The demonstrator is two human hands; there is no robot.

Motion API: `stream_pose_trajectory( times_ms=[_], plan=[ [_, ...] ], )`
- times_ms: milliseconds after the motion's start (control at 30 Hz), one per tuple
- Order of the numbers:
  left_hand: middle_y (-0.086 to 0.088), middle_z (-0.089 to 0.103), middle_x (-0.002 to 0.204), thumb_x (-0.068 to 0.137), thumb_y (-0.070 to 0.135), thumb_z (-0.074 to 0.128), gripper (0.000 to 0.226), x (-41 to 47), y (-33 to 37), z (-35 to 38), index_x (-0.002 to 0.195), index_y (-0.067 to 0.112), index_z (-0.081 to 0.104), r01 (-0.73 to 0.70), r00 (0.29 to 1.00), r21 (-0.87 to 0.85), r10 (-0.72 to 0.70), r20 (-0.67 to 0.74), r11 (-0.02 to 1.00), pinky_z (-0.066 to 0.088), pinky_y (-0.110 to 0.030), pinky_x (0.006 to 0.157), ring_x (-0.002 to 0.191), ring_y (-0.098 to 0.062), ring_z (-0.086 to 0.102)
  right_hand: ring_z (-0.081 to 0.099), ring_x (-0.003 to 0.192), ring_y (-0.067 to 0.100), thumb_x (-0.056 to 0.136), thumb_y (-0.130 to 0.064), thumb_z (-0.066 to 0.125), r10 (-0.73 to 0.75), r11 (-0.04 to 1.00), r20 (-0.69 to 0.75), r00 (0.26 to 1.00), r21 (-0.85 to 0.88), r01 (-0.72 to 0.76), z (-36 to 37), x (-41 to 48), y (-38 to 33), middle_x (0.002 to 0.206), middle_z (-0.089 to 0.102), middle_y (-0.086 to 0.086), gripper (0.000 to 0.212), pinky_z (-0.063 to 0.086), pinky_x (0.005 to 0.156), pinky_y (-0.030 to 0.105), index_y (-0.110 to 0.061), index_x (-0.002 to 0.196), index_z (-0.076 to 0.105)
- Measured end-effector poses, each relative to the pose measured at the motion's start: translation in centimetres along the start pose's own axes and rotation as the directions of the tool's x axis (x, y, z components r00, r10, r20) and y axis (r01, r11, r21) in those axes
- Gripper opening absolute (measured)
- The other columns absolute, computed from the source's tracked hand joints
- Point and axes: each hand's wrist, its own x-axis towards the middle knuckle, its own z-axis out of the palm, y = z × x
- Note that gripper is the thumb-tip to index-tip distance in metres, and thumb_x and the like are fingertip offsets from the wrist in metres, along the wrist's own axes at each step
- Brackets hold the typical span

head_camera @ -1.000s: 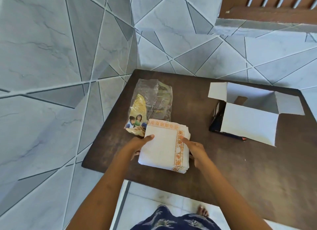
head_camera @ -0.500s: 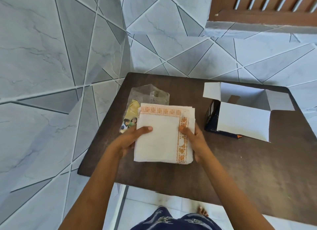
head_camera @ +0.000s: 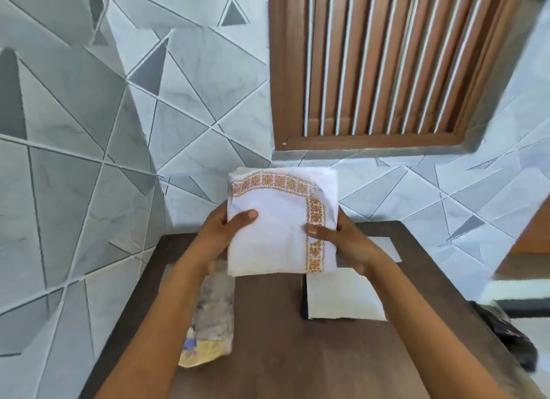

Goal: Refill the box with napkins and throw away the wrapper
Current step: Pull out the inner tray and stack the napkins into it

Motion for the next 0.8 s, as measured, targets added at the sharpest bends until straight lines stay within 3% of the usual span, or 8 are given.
stream_pose_trajectory(
  times_ms=[133,200,300,367,467,567,700,800],
  plan=[
    [0.005,0.071,0.103,0.081,0.025,0.067,0.021,3.2,0.3,5.1,0.100,0.031,0.062,-0.054,0.997,-0.015,0.055,0.045,0.998,0.054,-0.033,0.076,0.102,-0.021,0.066,0.063,0.086,-0.001,0.078,-0.006,0.070,-0.084,0.995,-0.111,0.990,-0.060,0.078,-5.1,0.6,-0.7,0.102,0.064,-0.013,0.051,0.051,0.061,0.010,-0.030,0.117,0.048],
    [0.005,0.069,0.109,0.077,0.030,0.071,0.034,4.6,0.2,6.9,0.108,0.033,0.058,-0.060,0.993,0.002,0.060,0.098,0.998,0.053,-0.034,0.082,0.105,-0.019,0.064,0.057,0.086,-0.007,0.084,-0.009,0.064,-0.105,0.991,-0.150,0.983,-0.101,0.091,-7.1,1.0,-0.7,0.098,0.060,-0.020,0.046,0.047,0.056,0.003,-0.034,0.117,0.045],
    [0.007,0.063,0.123,0.064,0.035,0.078,0.072,6.5,-0.6,8.7,0.127,0.035,0.043,-0.032,0.960,0.133,-0.007,0.281,0.991,0.052,-0.038,0.091,0.112,-0.014,0.060,0.060,0.089,-0.004,0.083,-0.014,0.065,-0.116,0.987,-0.187,0.975,-0.135,0.092,-10.3,1.8,0.4,0.102,0.063,-0.016,0.041,0.050,0.059,0.007,-0.038,0.113,0.049],
    [0.009,0.061,0.125,0.067,0.024,0.081,0.077,7.2,-1.2,9.3,0.130,0.037,0.039,-0.016,0.942,0.220,-0.059,0.332,0.975,0.054,-0.038,0.088,0.113,-0.011,0.060,0.065,0.090,0.001,0.077,-0.011,0.072,-0.132,0.986,-0.197,0.971,-0.127,0.108,-11.6,2.3,1.6,0.106,0.067,-0.010,0.045,0.054,0.067,0.013,-0.039,0.109,0.055],
    [0.012,0.062,0.119,0.070,0.013,0.079,0.070,7.6,-2.4,10.7,0.127,0.032,0.044,-0.035,0.971,0.276,-0.032,0.236,0.960,0.054,-0.023,0.081,0.108,-0.002,0.059,0.065,0.085,-0.005,0.077,-0.002,0.070,-0.137,0.988,-0.178,0.974,-0.088,0.123,-13.0,2.7,3.2,0.107,0.065,-0.006,0.050,0.052,0.066,0.011,-0.025,0.119,0.053],
    [0.016,0.065,0.106,0.070,0.005,0.077,0.056,7.3,-3.9,11.6,0.114,0.031,0.054,-0.027,0.986,0.277,-0.021,0.167,0.961,0.049,-0.007,0.068,0.090,0.014,0.061,0.062,0.095,-0.002,0.075,-0.001,0.071,-0.160,0.982,-0.121,0.980,-0.124,0.145,-13.7,2.8,4.7,0.111,0.063,-0.011,0.054,0.050,0.067,0.009,-0.026,0.119,0.053],
    [0.029,0.067,0.093,0.068,0.009,0.079,0.050,6.5,-5.6,11.8,0.103,0.038,0.058,0.007,0.998,0.322,-0.025,0.053,0.947,0.048,-0.005,0.070,0.085,0.020,0.059,0.061,0.097,-0.007,0.079,0.005,0.066,-0.182,0.973,-0.079,0.980,-0.156,0.168,-14.1,3.2,6.3,0.112,0.064,-0.013,0.051,0.052,0.075,0.014,-0.017,0.123,0.053],
    [0.029,0.061,0.094,0.071,0.005,0.076,0.048,6.4,-5.7,11.9,0.092,0.043,0.057,-0.001,1.000,0.327,-0.006,0.020,0.945,0.046,-0.001,0.069,0.079,0.022,0.058,0.058,0.101,-0.011,0.077,-0.004,0.069,-0.189,0.972,-0.078,0.979,-0.160,0.175,-13.9,3.8,6.6,0.114,0.061,-0.017,0.050,0.048,0.081,0.010,-0.027,0.119,0.053]
  ],
)
